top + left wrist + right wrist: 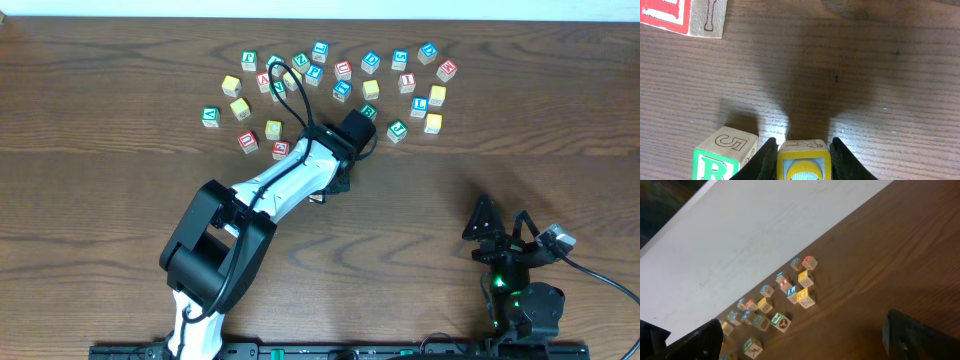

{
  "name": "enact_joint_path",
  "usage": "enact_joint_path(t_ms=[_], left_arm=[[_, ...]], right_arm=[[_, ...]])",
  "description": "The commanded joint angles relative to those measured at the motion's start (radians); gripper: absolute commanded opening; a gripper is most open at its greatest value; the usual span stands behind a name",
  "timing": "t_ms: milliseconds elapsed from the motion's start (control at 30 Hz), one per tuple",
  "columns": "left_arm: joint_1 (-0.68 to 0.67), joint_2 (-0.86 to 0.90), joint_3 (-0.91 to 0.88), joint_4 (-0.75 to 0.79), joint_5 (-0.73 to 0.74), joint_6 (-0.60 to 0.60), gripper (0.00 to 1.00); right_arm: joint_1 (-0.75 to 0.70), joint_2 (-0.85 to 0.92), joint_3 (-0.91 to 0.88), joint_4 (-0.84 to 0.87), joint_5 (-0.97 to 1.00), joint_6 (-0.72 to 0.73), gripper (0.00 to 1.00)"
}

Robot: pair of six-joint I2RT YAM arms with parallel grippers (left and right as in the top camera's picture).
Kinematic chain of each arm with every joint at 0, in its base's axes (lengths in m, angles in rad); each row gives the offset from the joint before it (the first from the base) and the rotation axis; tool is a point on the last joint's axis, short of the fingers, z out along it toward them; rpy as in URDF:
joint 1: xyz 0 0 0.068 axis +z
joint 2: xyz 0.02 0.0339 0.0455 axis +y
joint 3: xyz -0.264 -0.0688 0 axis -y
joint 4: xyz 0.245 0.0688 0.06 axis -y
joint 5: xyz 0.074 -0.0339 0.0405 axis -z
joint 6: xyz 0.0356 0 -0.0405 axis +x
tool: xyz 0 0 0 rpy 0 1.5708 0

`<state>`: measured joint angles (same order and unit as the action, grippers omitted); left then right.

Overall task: Spell out ROBOT
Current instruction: 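Grasp the yellow O block and place it right of the R, then reach the left gripper to the green B block and grasp it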

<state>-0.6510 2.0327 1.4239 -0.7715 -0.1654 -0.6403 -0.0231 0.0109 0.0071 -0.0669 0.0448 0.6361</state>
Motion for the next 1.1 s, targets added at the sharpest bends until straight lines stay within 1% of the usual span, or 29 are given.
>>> enact_joint_path(t_ms=[0,67,100,267,367,400,500,667,767,967,1067], left_arm=[[0.006,0.020,-0.034,-0.007,-0.011,-0.016,0.33],[0.006,0.019,-0.034,-0.021,-0.011,-0.016,0.41],[0.006,0.019,-0.034,-0.027,-0.011,-0.016,0.43],[0.006,0.012,-0.034,-0.031,-0.012,-0.006,0.44],[0.008,-0.002,-0.031,-0.022,-0.012,0.044,0.45],[0.010,-0.010,-0.026,-0.017,-0.012,0.058,0.49],[0.027,-0.039,0.002,-0.003,-0.012,0.102,0.56],[0.069,-0.082,0.066,0.012,-0.003,0.179,0.62],[0.089,-0.088,0.123,0.011,0.029,0.246,0.63],[0.116,-0.087,0.258,0.018,0.171,0.385,0.64],[0.135,-0.085,0.327,0.019,0.189,0.441,0.64]], right_arm=[[-0.002,-0.005,-0.002,-0.003,0.005,0.003,0.99],[-0.002,-0.005,-0.002,-0.003,0.005,0.003,0.99],[-0.002,-0.005,-0.002,-0.003,0.005,0.003,0.99],[-0.002,-0.005,-0.002,-0.003,0.005,0.003,0.99],[-0.002,-0.005,-0.002,-0.003,0.005,0.003,0.99],[-0.002,-0.005,-0.002,-0.003,0.005,0.003,0.99],[-0.002,-0.005,-0.002,-0.003,0.005,0.003,0.99],[-0.002,-0.005,-0.002,-0.003,0.005,0.003,0.99],[-0.002,-0.005,-0.002,-0.003,0.005,0.003,0.99],[-0.002,-0.005,-0.002,-0.003,0.005,0.003,0.99],[-0.002,-0.005,-0.002,-0.003,0.005,0.003,0.99]])
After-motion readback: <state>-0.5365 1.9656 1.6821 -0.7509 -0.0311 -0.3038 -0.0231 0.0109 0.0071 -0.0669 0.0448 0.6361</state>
